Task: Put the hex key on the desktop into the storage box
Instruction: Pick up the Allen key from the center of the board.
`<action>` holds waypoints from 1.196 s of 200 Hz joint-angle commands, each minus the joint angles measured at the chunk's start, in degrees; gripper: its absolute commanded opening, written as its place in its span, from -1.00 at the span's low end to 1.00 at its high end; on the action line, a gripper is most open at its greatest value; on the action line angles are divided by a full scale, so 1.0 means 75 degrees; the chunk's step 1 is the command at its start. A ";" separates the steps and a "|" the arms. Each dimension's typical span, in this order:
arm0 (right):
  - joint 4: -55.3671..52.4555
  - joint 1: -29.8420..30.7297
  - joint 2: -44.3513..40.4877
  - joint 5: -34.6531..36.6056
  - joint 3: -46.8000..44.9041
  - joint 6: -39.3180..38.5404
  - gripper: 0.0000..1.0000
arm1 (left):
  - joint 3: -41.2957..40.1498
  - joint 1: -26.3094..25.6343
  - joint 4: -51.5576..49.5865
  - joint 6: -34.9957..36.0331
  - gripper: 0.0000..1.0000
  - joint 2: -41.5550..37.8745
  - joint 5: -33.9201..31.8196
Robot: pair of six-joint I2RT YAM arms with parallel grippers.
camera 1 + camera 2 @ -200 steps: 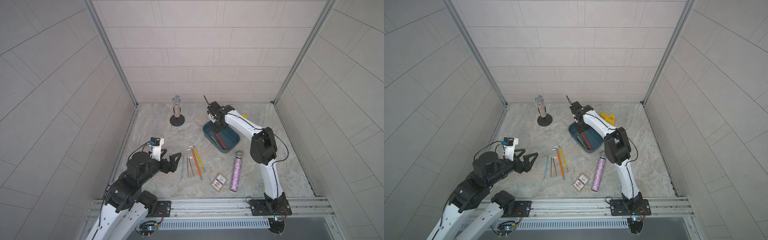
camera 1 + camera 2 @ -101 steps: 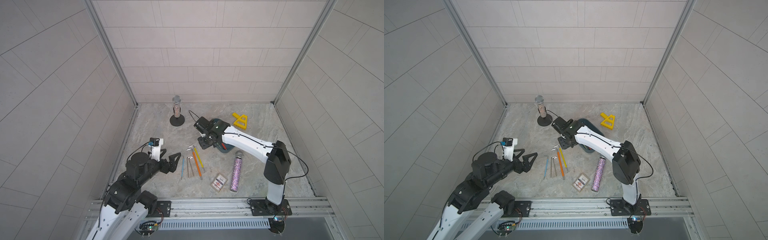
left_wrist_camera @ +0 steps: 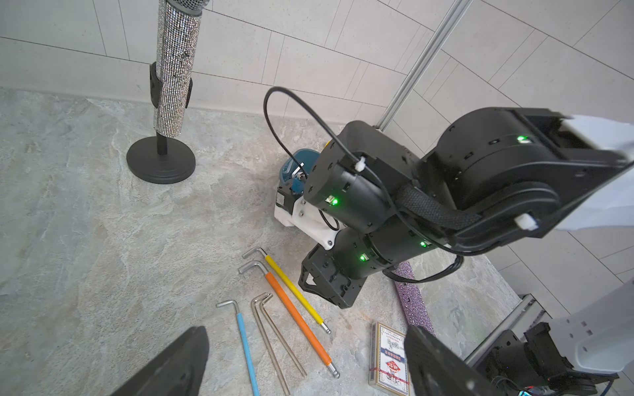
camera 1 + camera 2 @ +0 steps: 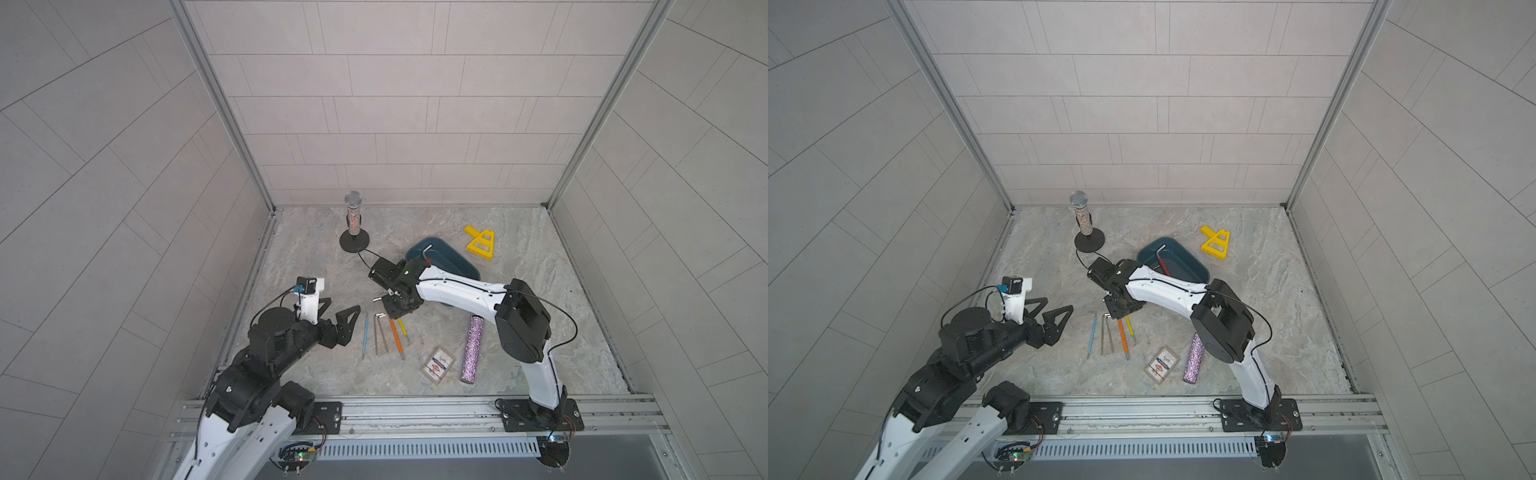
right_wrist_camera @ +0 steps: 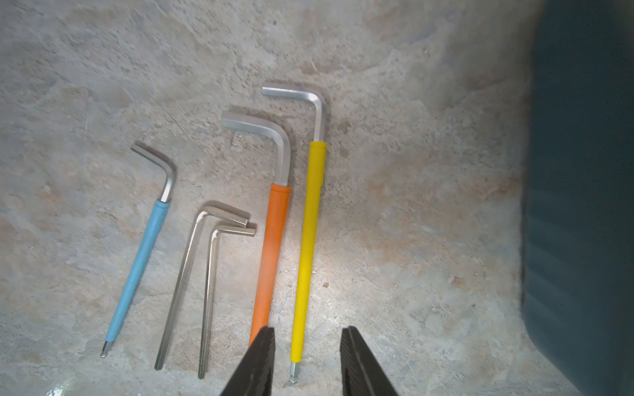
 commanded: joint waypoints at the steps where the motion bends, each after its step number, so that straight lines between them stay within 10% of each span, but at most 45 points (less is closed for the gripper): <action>1: 0.0011 0.0008 0.0138 -0.0024 0.0099 0.0141 -0.29 | -0.0086 0.0047 0.0194 0.0034 0.93 -0.0026 -0.0036; 239: -0.0253 -0.0252 0.1433 -0.0213 0.0633 0.0351 -0.55 | -0.0098 0.0058 0.0218 0.0040 0.93 -0.0022 -0.0011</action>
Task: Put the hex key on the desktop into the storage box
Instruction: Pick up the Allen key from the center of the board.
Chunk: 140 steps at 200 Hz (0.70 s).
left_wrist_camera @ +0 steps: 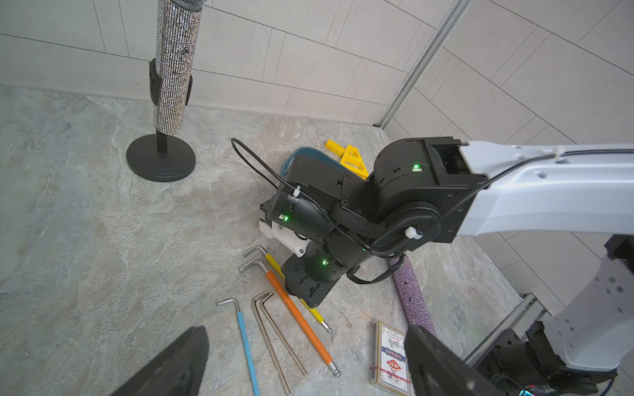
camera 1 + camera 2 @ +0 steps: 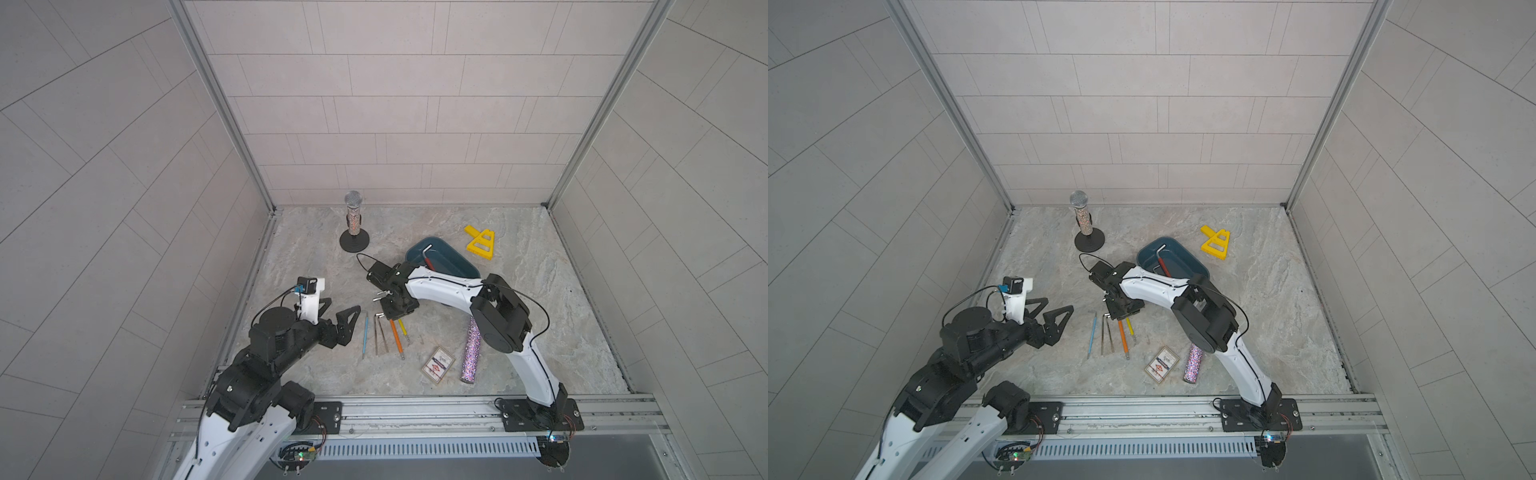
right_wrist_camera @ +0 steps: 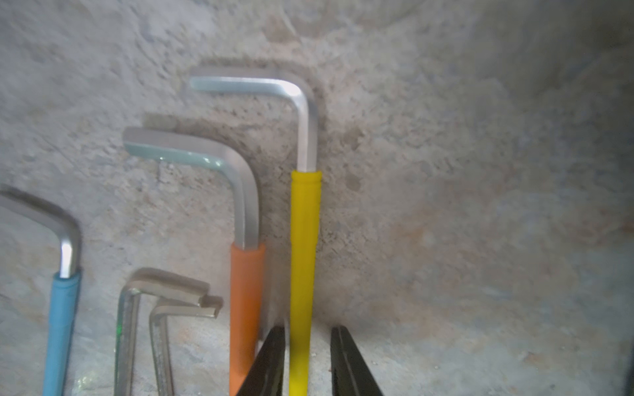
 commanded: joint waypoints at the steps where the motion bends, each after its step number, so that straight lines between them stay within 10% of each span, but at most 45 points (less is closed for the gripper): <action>1: -0.0348 0.0008 0.0242 0.0121 0.0165 0.0109 -0.55 | -0.0065 0.0059 0.0215 0.0034 0.93 -0.0021 -0.0015; 71: -0.0420 0.0008 0.0259 0.0307 0.0230 0.0126 -1.00 | -0.0078 0.0056 0.0225 0.0039 0.93 -0.0021 -0.0006; 140: -0.0508 -0.0015 -0.0532 0.0631 0.0330 -0.0061 -1.00 | -0.0072 0.0071 0.0226 0.0040 0.93 0.0005 -0.0010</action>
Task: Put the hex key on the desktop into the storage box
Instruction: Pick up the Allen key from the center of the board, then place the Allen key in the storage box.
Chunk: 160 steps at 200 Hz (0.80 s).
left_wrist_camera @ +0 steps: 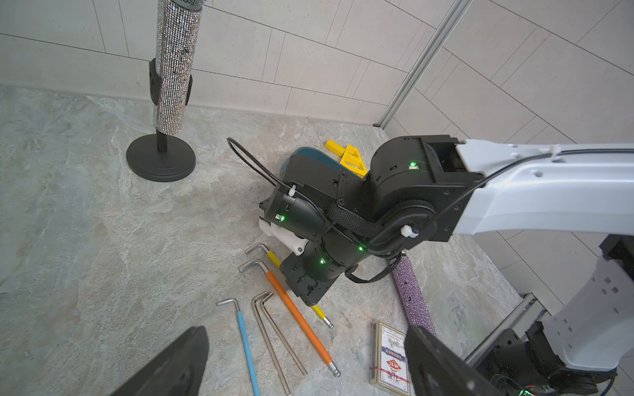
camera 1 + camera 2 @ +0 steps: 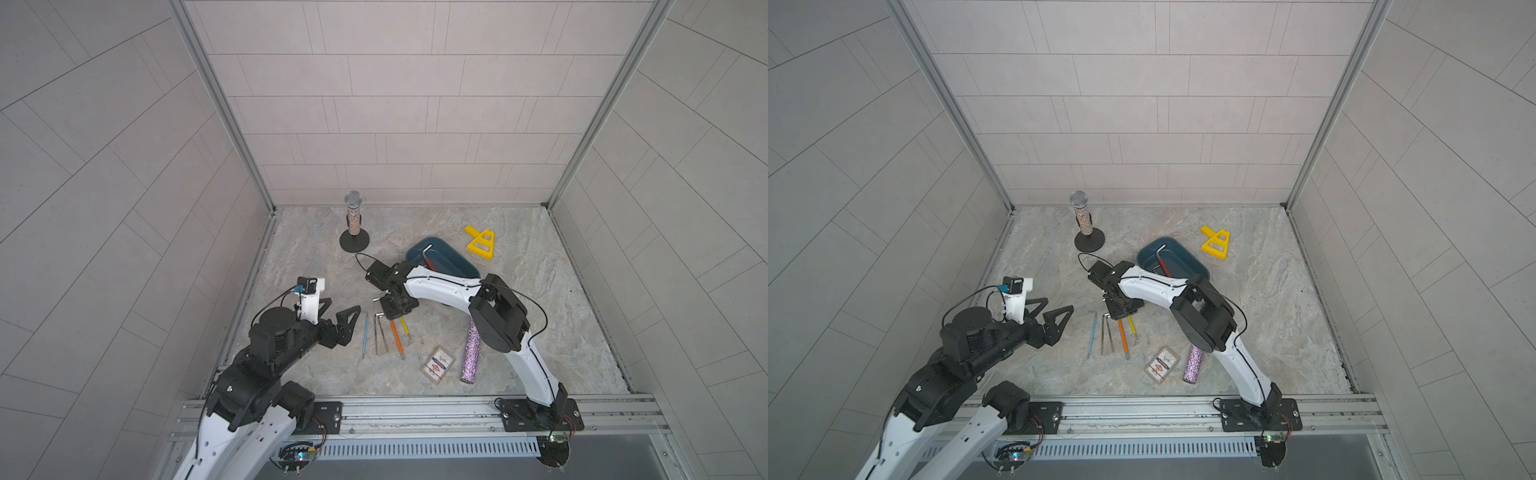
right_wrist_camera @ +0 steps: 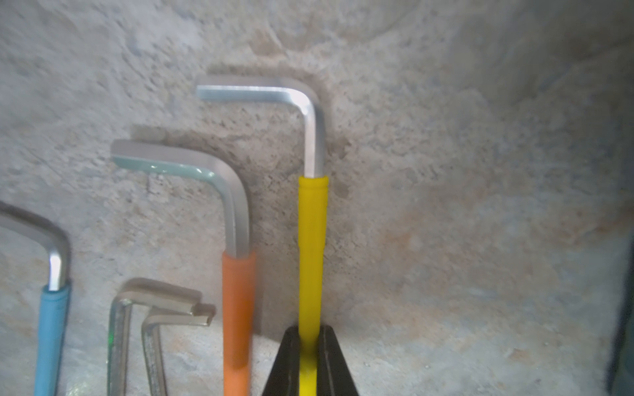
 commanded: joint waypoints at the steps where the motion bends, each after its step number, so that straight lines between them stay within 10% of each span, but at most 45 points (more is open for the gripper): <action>1: -0.0345 -0.0018 -0.0601 0.0369 0.0164 -0.0102 -1.00 | -0.0072 0.0042 0.0226 0.0040 0.93 0.0005 -0.0010; 160: -0.1360 -0.2031 -0.2876 0.0813 0.0642 -0.2060 -1.00 | -0.0074 0.0039 0.0217 0.0039 0.94 0.0035 -0.0018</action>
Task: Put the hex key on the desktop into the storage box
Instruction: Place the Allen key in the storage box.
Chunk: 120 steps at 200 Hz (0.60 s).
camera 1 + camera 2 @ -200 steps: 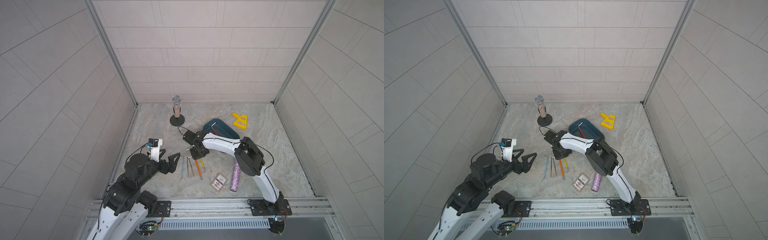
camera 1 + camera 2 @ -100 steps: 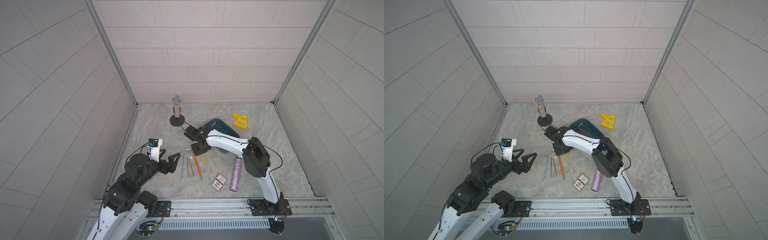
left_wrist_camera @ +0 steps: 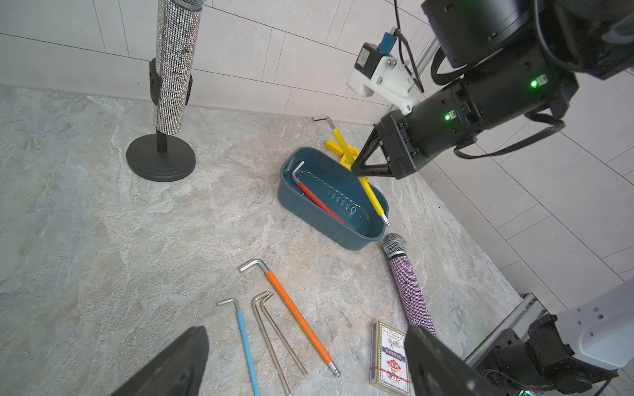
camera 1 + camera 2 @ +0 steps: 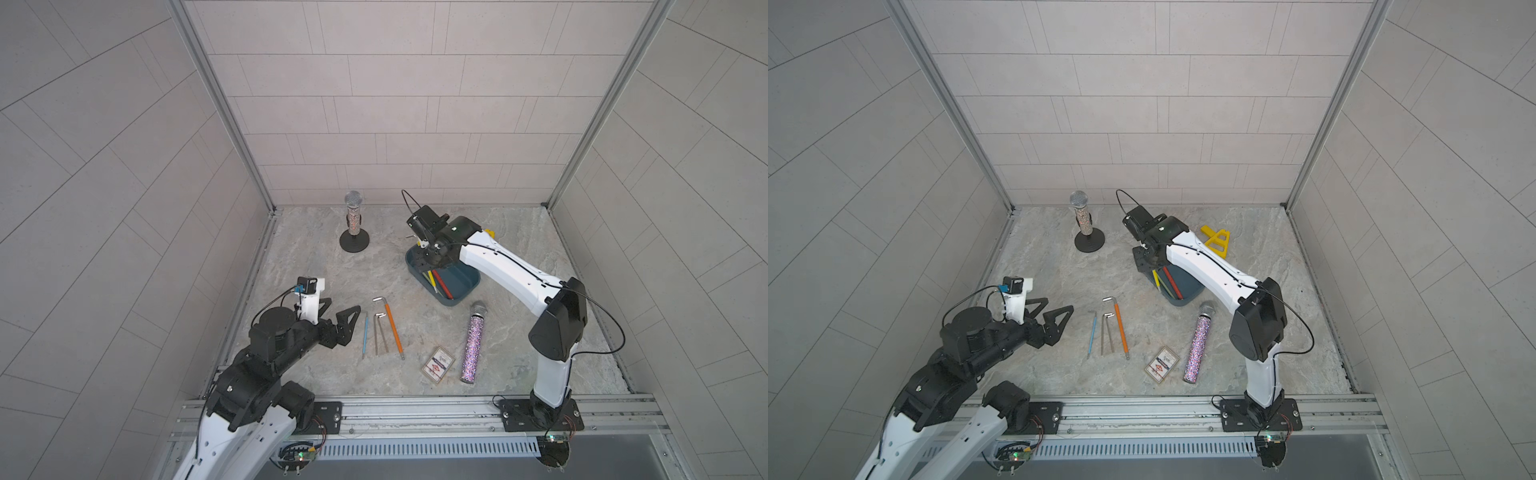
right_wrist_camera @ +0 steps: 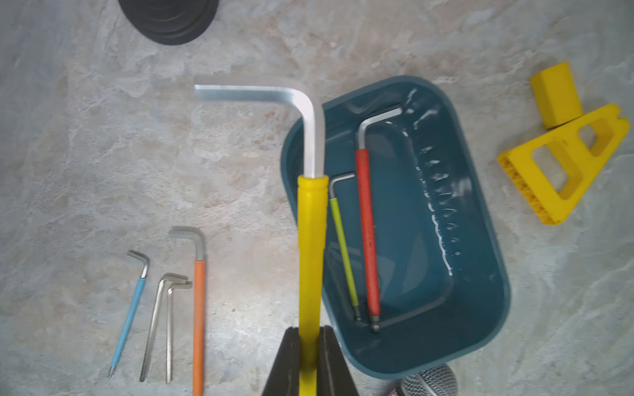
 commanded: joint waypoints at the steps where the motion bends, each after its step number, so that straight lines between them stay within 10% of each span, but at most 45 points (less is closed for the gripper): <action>1: -0.0312 -0.0334 -0.0204 0.0125 0.0019 -0.0730 -1.00 | -0.0079 0.0040 0.0216 0.0040 0.94 0.0035 -0.0015; 120: -0.0043 -0.1536 0.1171 -0.0453 0.0161 -0.2036 -1.00 | -0.0068 0.0048 0.0215 0.0040 0.93 0.0051 -0.0013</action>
